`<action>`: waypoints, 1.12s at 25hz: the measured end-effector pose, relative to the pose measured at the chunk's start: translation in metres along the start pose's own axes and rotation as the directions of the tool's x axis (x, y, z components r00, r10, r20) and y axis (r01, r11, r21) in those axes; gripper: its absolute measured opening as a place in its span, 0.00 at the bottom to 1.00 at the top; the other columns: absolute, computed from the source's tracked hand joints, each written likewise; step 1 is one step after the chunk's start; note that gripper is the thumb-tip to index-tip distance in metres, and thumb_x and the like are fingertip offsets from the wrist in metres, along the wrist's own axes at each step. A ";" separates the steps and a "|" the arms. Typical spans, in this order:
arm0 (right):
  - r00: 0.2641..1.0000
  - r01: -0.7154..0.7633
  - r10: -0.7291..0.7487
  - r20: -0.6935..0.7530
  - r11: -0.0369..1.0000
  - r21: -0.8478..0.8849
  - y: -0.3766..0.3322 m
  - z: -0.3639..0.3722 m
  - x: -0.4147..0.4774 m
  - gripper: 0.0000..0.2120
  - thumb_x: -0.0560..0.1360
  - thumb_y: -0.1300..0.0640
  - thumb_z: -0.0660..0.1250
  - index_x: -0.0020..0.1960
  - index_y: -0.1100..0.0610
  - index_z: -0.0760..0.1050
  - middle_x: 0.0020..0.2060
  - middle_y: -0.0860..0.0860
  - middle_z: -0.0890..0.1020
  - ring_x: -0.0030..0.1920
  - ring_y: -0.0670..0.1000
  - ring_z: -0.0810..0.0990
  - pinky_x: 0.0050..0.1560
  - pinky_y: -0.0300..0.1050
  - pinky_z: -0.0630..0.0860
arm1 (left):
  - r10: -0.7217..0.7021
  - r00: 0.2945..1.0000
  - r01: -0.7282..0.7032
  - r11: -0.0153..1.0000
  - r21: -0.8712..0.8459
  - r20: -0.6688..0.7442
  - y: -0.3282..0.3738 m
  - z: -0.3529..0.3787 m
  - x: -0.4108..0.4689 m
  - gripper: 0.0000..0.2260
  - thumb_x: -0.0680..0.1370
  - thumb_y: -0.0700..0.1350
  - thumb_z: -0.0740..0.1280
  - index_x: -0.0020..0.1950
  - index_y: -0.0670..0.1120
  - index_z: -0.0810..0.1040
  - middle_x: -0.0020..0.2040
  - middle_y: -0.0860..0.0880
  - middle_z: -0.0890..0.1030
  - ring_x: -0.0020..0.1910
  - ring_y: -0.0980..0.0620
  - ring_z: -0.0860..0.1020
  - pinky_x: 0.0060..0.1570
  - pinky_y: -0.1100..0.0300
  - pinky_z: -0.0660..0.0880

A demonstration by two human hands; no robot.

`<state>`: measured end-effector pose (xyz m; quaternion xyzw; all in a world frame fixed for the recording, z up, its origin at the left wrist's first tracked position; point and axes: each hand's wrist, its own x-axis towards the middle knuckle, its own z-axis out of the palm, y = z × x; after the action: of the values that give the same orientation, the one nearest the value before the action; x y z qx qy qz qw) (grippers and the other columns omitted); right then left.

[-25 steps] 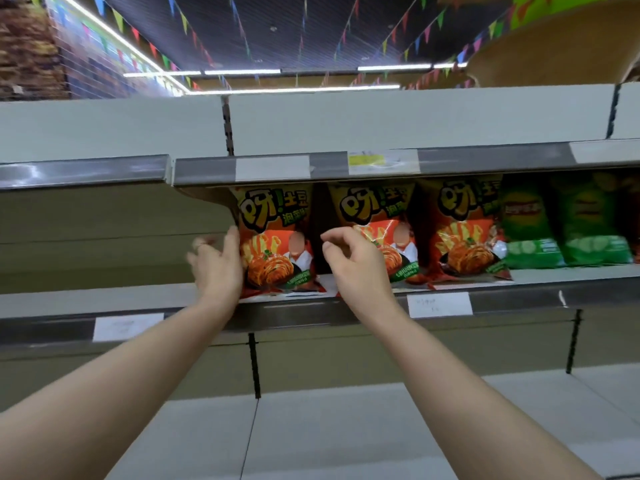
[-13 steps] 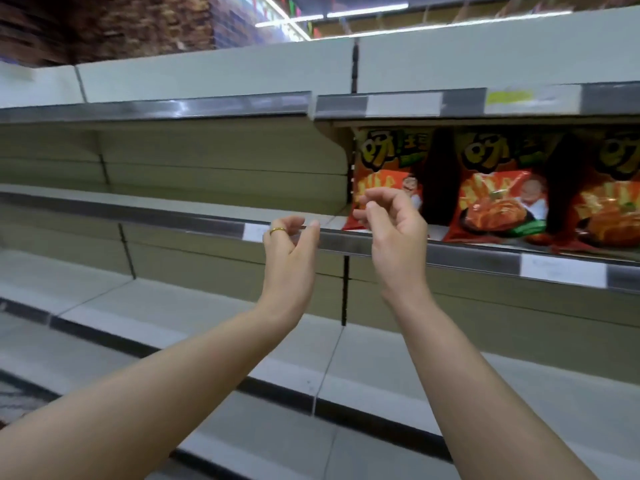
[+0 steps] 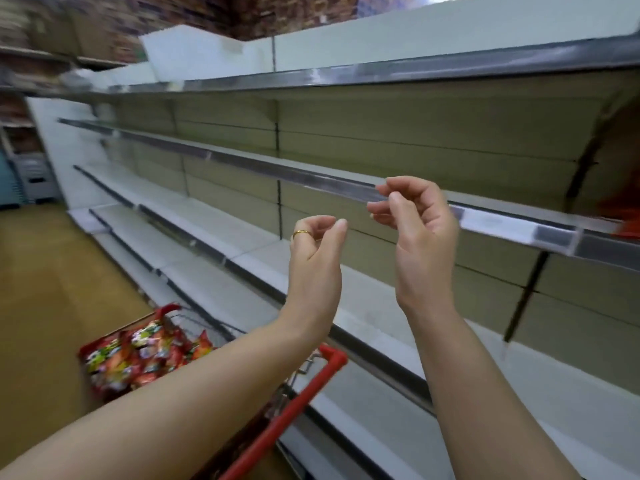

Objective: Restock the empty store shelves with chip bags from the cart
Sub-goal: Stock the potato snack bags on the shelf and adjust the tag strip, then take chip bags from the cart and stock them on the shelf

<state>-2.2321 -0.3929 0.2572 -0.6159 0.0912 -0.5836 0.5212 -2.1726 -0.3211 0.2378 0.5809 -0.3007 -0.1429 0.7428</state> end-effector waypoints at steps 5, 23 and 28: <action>0.978 -0.162 0.154 0.140 0.986 0.045 0.069 0.090 -0.018 0.10 0.77 0.66 0.59 0.45 0.55 0.74 0.42 0.51 0.80 0.40 0.47 0.80 0.44 0.36 0.77 | -0.095 0.981 0.094 0.995 -0.016 -0.169 -0.039 -0.100 0.034 0.02 0.80 0.46 0.60 0.50 0.50 0.72 0.50 0.51 0.75 0.50 0.56 0.74 0.47 0.67 0.70; -0.043 -0.219 0.907 0.418 0.400 -0.890 0.423 0.230 -0.125 0.45 0.72 0.46 0.70 0.76 0.62 0.47 0.71 0.60 0.63 0.69 0.59 0.66 0.63 0.50 0.69 | -0.615 0.311 0.600 0.718 -0.353 -0.724 -0.262 -0.263 0.064 0.13 0.79 0.39 0.61 0.63 0.41 0.69 0.51 0.43 0.77 0.37 0.53 0.76 0.38 0.60 0.70; -0.253 -0.212 0.932 0.259 0.207 -0.955 0.465 0.216 -0.171 0.54 0.67 0.49 0.76 0.76 0.60 0.41 0.72 0.57 0.63 0.72 0.57 0.62 0.71 0.50 0.62 | -0.646 0.240 0.604 0.684 -0.409 -0.725 -0.286 -0.258 0.063 0.13 0.79 0.39 0.61 0.64 0.45 0.67 0.52 0.43 0.77 0.40 0.52 0.76 0.39 0.61 0.71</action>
<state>-1.8770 -0.3589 -0.1490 -0.7714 0.2682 0.3604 0.4508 -1.9260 -0.2378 -0.0531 0.6277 0.3472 -0.1401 0.6825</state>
